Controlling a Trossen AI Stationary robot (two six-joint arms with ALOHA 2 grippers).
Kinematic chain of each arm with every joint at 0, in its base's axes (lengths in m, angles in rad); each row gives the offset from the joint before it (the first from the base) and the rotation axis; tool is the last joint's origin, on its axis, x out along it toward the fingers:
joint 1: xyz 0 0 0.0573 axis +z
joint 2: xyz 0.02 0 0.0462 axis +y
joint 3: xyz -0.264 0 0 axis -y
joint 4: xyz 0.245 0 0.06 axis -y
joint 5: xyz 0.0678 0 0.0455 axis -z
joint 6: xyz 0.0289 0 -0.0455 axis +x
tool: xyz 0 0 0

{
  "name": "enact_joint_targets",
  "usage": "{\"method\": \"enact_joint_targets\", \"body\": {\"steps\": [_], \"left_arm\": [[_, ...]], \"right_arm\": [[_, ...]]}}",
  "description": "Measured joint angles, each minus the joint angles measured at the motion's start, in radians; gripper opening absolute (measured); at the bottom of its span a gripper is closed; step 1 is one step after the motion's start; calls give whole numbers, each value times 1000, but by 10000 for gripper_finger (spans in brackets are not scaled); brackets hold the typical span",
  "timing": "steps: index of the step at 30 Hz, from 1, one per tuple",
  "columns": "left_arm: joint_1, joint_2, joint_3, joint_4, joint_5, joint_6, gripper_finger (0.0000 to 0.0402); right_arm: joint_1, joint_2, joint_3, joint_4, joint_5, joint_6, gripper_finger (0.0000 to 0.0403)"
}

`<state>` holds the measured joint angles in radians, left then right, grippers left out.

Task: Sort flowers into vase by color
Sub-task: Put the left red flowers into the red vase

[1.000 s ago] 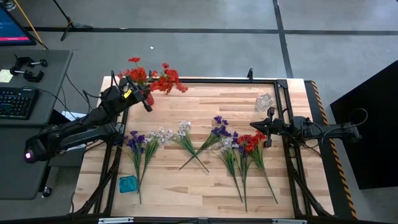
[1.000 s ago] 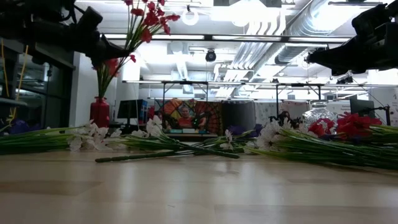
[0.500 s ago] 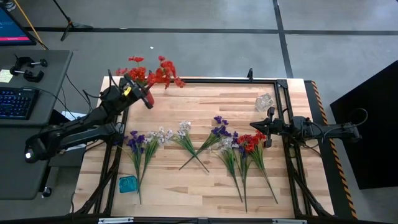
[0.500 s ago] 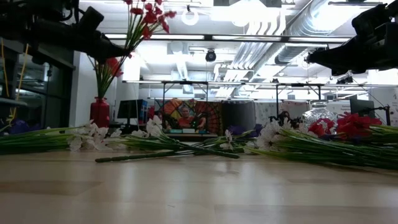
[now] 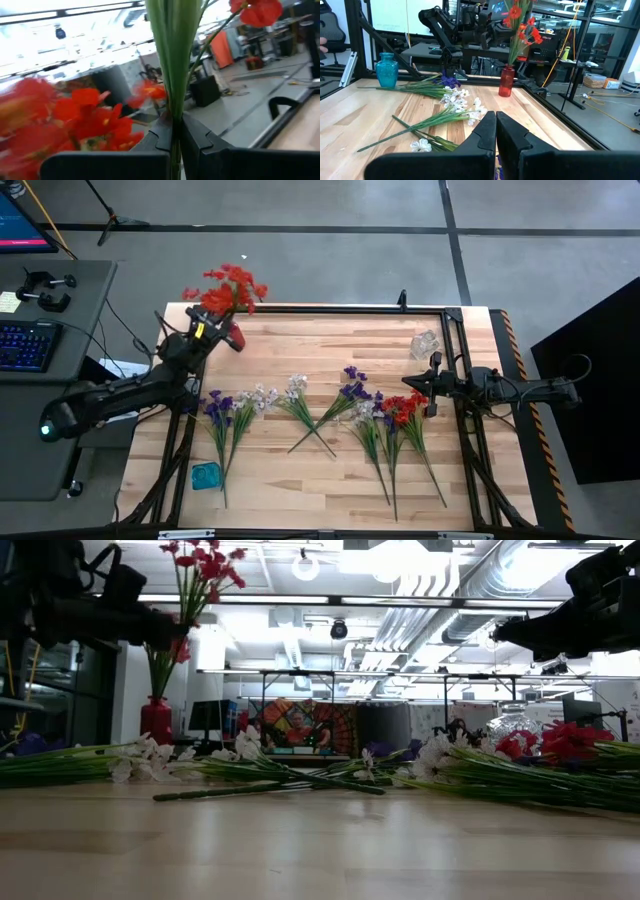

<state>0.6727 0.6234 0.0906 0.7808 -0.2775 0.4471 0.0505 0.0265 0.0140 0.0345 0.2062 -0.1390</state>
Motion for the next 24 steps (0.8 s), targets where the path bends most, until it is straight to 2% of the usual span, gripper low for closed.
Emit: {"method": "enact_joint_targets", "body": {"steps": [4, 11, 24], "left_arm": [[3, -7, 0, 2, -46, -1, 0], [3, -7, 0, -48, -226, -71, 4], [4, -7, 0, -60, -229, -122, 37]], "right_arm": [[0, 0, 0, 0, 0, 0, 0], [0, 0, 0, 0, 0, 0, 0], [0, 0, 0, 0, 0, 0, 0]]}}
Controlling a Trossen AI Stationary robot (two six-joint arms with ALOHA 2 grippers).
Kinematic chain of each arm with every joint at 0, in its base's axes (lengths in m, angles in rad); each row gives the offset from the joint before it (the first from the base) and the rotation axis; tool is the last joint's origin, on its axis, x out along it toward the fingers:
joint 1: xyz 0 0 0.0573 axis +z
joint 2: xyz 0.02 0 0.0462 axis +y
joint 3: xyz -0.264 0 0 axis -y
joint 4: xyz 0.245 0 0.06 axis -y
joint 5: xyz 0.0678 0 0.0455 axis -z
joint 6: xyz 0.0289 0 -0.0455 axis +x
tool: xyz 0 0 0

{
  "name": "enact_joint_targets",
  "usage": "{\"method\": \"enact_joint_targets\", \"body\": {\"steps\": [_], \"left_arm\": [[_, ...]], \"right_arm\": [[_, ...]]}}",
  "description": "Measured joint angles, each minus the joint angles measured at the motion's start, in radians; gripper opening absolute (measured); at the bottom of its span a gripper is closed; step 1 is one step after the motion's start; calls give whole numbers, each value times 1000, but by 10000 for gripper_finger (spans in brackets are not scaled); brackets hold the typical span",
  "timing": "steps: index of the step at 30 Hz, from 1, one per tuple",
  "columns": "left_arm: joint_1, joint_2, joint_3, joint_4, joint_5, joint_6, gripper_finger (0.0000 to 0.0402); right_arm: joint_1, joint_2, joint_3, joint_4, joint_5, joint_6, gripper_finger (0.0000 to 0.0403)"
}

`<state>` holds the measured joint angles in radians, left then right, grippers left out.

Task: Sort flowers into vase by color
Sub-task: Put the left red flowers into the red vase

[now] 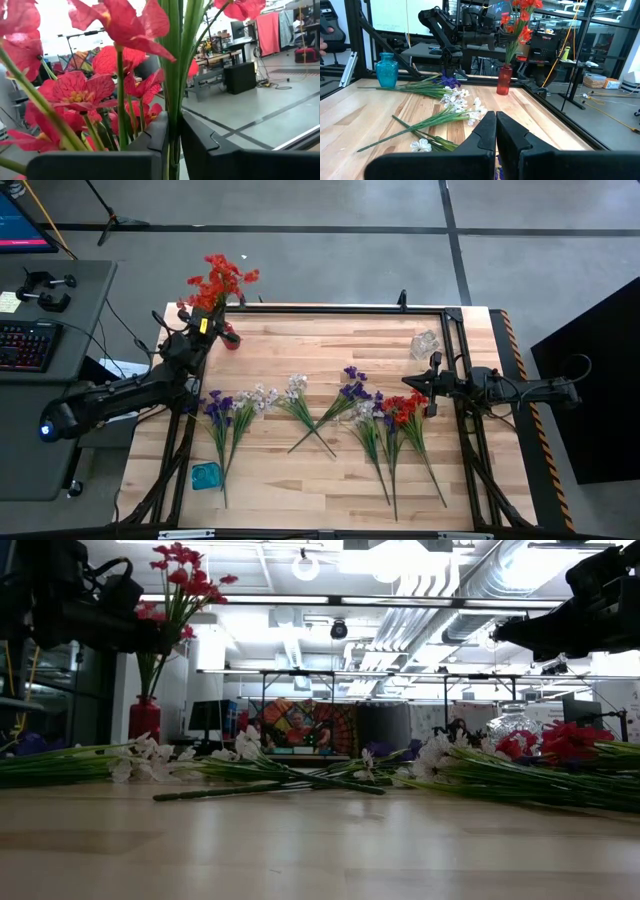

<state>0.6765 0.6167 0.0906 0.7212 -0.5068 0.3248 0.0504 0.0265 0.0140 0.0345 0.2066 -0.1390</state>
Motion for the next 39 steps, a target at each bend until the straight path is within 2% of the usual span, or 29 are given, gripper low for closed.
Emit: {"method": "enact_joint_targets", "body": {"steps": [14, 21, 25, 32, 39], "left_arm": [[-2, 0, 0, 0, -1, -62, 154], [-46, -37, 1, 0, -4, -93, 198], [-89, -79, 1, -22, -8, -97, 215], [-184, -165, 5, -63, -103, -86, 221], [-286, -192, 106, -327, -134, -123, 221]], "right_arm": [[0, 0, 0, 0, 0, 0, 0], [0, 0, 0, 0, 0, 0, 0], [0, 0, 0, 0, 0, 0, 0], [0, 0, 0, 0, 0, 0, 0], [0, 0, 0, 0, 0, 0, 0]]}}
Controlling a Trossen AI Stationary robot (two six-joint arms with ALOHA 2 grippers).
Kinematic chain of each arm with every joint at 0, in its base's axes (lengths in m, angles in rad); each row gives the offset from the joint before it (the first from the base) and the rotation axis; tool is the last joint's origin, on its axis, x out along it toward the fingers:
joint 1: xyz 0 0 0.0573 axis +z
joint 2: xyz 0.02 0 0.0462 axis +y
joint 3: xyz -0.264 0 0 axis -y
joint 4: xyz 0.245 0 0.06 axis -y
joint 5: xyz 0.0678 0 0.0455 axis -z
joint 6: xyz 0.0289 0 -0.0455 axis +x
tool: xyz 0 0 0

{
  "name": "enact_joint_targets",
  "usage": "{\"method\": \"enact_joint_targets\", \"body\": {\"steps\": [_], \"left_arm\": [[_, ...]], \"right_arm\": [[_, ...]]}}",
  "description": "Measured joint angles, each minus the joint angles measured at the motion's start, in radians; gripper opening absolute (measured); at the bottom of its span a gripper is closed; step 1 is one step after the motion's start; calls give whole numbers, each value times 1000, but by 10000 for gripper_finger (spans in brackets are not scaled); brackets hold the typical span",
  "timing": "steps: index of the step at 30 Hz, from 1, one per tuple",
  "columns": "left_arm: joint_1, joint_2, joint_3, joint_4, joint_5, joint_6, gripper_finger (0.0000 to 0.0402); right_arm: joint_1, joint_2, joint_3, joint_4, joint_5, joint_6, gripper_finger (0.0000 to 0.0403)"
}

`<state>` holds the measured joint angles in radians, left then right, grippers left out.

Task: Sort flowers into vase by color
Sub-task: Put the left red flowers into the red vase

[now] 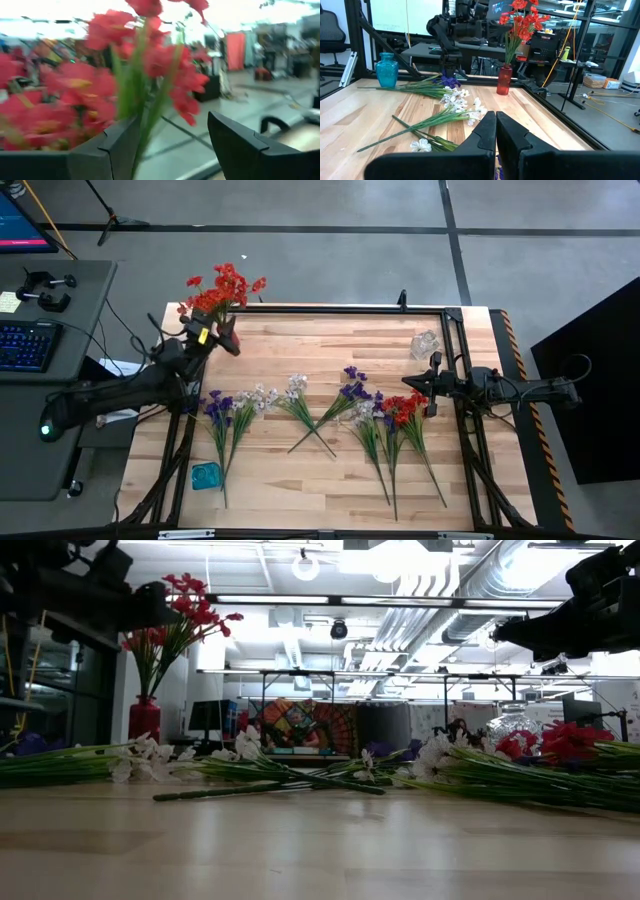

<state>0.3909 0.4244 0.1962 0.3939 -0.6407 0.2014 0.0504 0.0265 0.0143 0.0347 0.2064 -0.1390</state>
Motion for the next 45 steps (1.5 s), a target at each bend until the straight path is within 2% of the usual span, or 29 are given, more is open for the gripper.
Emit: {"method": "enact_joint_targets", "body": {"steps": [5, 10, 13, 16, 18, 21, 23, 26, 29, 31, 34, 39, 45], "left_arm": [[-74, 0, 77, -138, 0, -8, 221], [-147, 11, 190, -171, -16, 29, 220], [-176, 59, 310, -201, -155, 113, 215], [-185, 134, 457, -326, -272, 144, 210], [-188, 180, 550, -454, -278, 85, 209], [-221, 234, 635, -657, -207, -143, 209], [-260, 253, 636, -781, -145, -340, 209], [-336, 271, 582, -932, -137, -613, 209], [-436, 271, 469, -958, -201, -857, 209], [-494, 278, 389, -948, -281, -993, 209], [-523, 325, 310, -953, -404, -1181, 208], [-461, 470, 269, -926, -419, -1289, 189], [-429, 585, 286, -830, -501, -1181, 155]], "right_arm": [[0, 0, 0, 0, 0, 0, 0], [0, 0, 0, 0, 0, 0, 0], [0, 0, 0, 0, 0, 0, 0], [0, 0, 0, 0, 0, 0, 0], [0, 0, 0, 0, 0, 0, 0], [0, 0, 0, 0, 0, 0, 0], [0, 0, 0, 0, 0, 0, 0], [0, 0, 0, 0, 0, 0, 0], [0, 0, 0, 0, 0, 0, 0], [0, 0, 0, 0, 0, 0, 0], [0, 0, 0, 0, 0, 0, 0], [0, 0, 0, 0, 0, 0, 0], [0, 0, 0, 0, 0, 0, 0]]}}
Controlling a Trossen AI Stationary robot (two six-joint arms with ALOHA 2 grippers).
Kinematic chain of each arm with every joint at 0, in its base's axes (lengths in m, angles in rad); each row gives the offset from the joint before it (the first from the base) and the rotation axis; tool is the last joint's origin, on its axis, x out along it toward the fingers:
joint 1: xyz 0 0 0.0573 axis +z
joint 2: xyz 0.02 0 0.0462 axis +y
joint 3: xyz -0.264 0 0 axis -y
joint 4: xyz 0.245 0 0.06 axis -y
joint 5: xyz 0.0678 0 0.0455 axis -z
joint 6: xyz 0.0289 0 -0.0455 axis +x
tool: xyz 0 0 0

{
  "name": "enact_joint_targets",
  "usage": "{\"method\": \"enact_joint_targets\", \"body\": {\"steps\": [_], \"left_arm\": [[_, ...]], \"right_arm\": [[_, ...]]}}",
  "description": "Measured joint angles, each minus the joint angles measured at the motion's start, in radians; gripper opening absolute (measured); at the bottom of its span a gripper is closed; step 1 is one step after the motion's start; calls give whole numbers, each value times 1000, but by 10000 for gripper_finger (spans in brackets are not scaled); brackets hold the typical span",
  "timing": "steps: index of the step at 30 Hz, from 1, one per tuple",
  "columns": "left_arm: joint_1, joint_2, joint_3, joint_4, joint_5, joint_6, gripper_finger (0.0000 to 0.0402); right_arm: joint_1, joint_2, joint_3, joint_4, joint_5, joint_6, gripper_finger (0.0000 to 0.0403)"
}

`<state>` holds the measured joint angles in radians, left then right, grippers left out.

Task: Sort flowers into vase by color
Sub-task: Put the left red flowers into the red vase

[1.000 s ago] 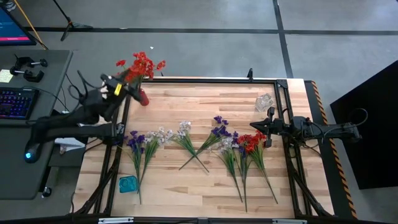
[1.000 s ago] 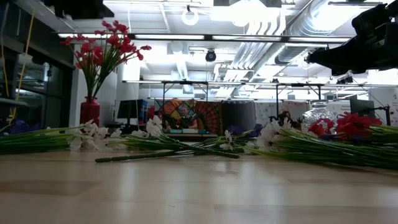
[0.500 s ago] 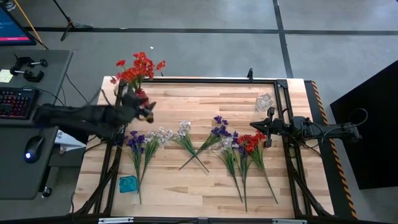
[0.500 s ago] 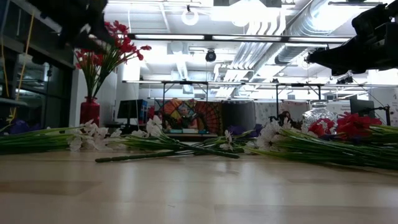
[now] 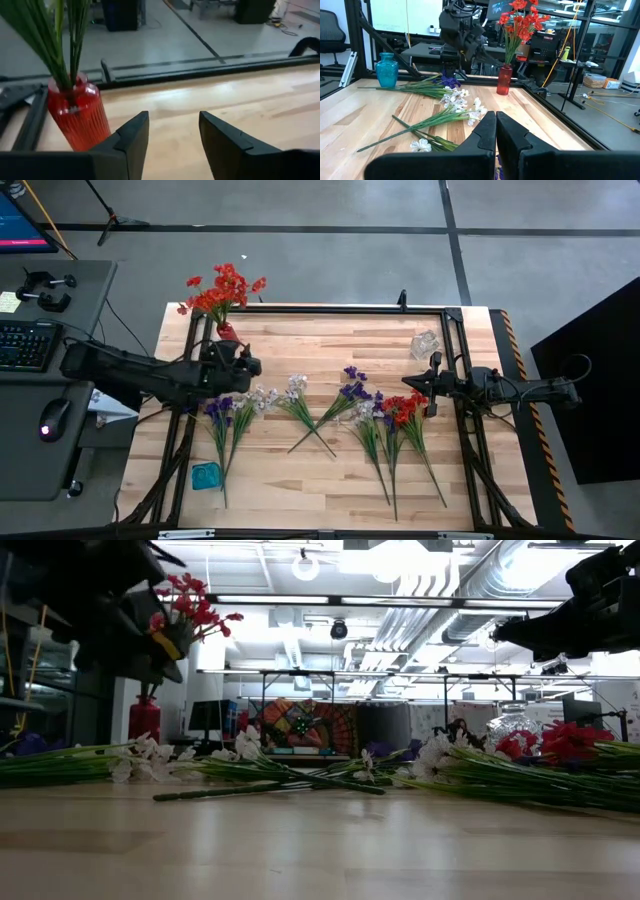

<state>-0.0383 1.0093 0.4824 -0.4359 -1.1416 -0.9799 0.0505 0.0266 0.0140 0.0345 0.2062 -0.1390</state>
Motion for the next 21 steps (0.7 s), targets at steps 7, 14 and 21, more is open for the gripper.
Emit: {"method": "enact_joint_targets", "body": {"steps": [7, 14, 21], "left_arm": [[0, -14, 87, 176, 26, 275, 154], [44, -38, 141, 355, 8, 533, 154], [58, -54, 409, -38, 32, 546, 154]], "right_arm": [[0, 0, 0, 0, 0, 0, 0], [0, 0, 0, 0, 0, 0, 0], [0, 0, 0, 0, 0, 0, 0]]}}
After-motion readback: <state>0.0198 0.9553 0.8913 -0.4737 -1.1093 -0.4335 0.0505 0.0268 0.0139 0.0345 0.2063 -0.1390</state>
